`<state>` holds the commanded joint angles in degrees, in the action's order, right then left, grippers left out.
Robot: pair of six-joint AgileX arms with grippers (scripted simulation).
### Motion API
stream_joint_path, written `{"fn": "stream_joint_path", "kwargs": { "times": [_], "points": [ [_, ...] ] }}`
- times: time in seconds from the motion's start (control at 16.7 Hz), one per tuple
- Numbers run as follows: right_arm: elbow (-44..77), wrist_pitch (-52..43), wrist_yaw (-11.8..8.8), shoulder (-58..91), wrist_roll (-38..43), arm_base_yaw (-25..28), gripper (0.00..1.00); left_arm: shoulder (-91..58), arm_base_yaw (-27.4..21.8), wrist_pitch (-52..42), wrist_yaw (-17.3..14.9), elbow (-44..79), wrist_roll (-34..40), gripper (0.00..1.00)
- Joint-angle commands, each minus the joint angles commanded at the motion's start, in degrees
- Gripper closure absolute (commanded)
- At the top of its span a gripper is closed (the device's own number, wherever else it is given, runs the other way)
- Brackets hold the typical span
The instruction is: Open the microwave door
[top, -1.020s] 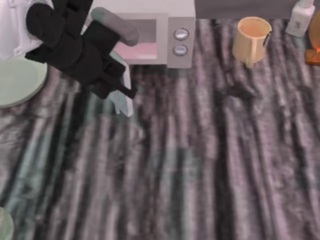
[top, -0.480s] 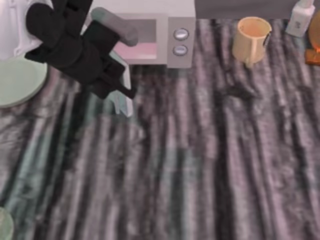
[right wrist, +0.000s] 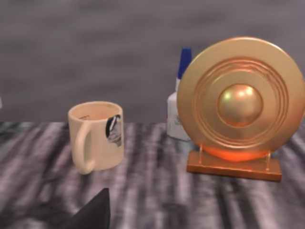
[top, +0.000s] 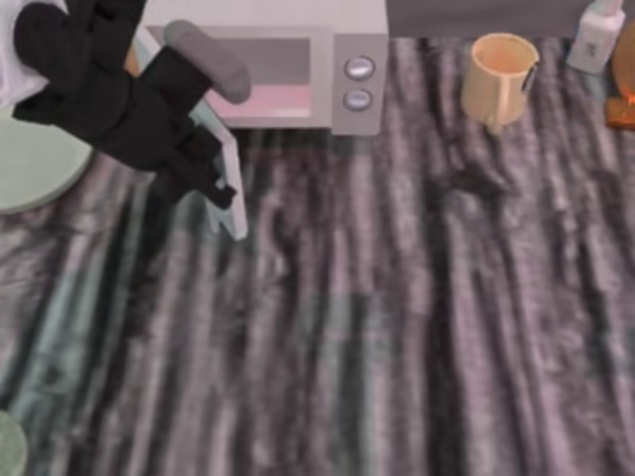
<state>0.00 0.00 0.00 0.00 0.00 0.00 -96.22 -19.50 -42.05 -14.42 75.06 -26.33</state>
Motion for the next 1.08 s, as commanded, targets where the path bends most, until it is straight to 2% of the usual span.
{"fn": "stream_joint_path", "kwargs": {
  "times": [1.08],
  "points": [
    [0.0,0.0,0.0,0.0,0.0,0.0,0.0,0.33,0.53,-0.24,-0.71,-0.21,-1.29,1.0]
  ]
}}
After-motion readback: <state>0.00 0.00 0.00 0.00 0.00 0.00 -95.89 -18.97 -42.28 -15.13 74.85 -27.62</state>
